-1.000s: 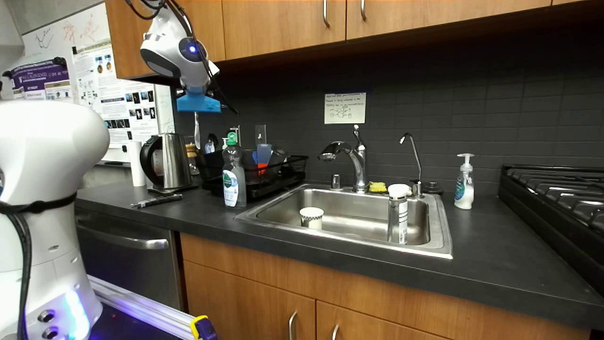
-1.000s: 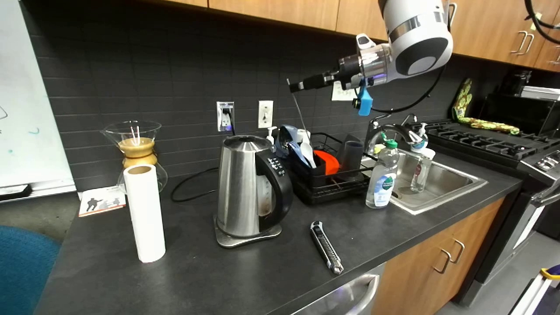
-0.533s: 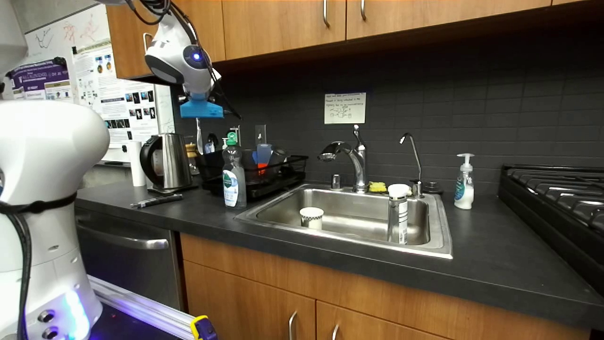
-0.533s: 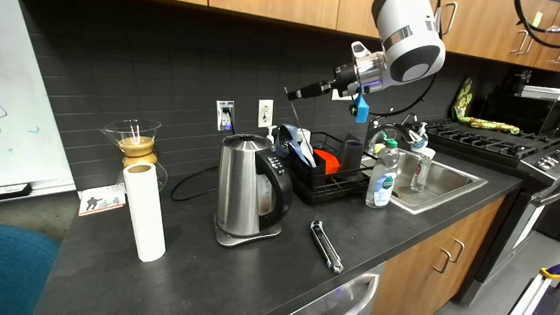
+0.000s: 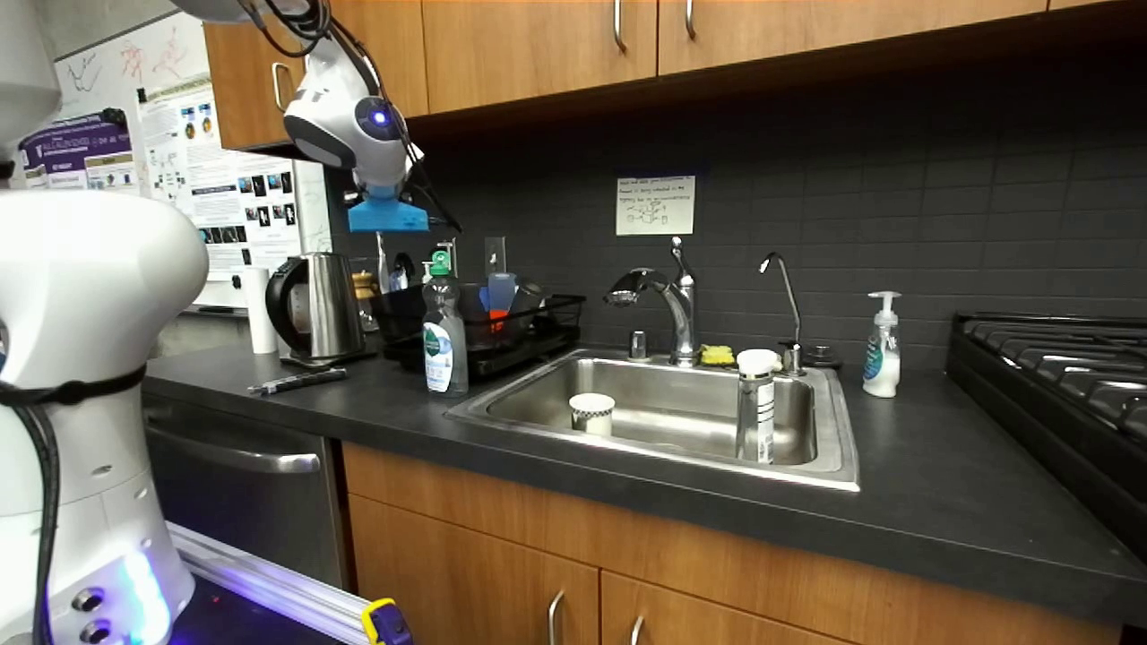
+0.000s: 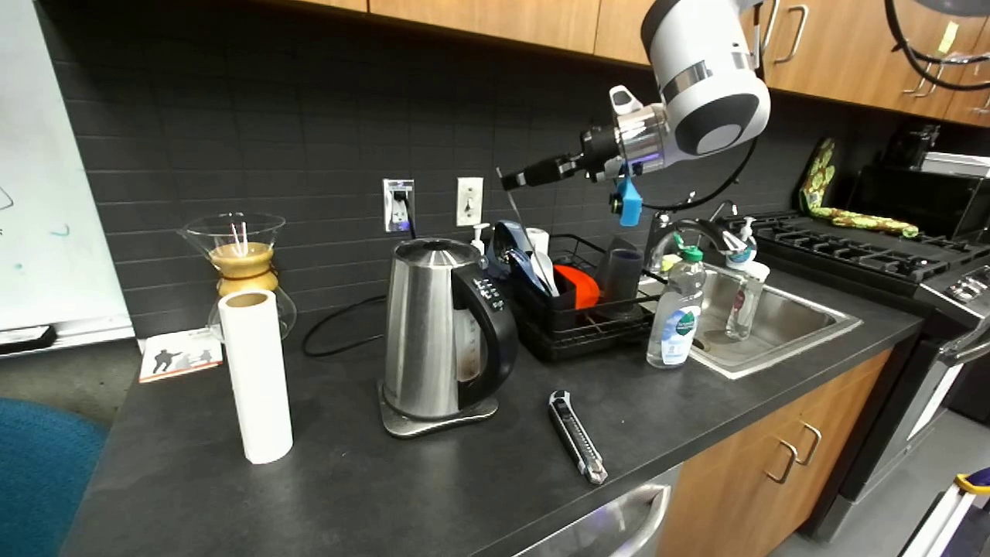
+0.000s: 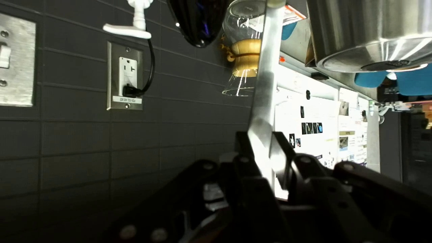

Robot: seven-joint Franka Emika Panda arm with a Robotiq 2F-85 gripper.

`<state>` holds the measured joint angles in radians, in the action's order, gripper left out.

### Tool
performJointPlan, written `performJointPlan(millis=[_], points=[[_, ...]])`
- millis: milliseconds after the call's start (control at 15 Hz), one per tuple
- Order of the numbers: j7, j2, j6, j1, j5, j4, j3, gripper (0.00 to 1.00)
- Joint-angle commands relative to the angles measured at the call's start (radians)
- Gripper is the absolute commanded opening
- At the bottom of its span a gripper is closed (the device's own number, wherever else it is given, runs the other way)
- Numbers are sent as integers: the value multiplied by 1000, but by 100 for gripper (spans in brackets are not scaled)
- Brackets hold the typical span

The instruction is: Put the knife on the dish rack

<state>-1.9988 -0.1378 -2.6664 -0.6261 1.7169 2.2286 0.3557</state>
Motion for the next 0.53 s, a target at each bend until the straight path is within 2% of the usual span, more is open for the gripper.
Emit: performJointPlan(millis=[0,467], points=[[-18,30,17,6,10,-33,11,5],[2,42,3,3,2,-29,18,5]])
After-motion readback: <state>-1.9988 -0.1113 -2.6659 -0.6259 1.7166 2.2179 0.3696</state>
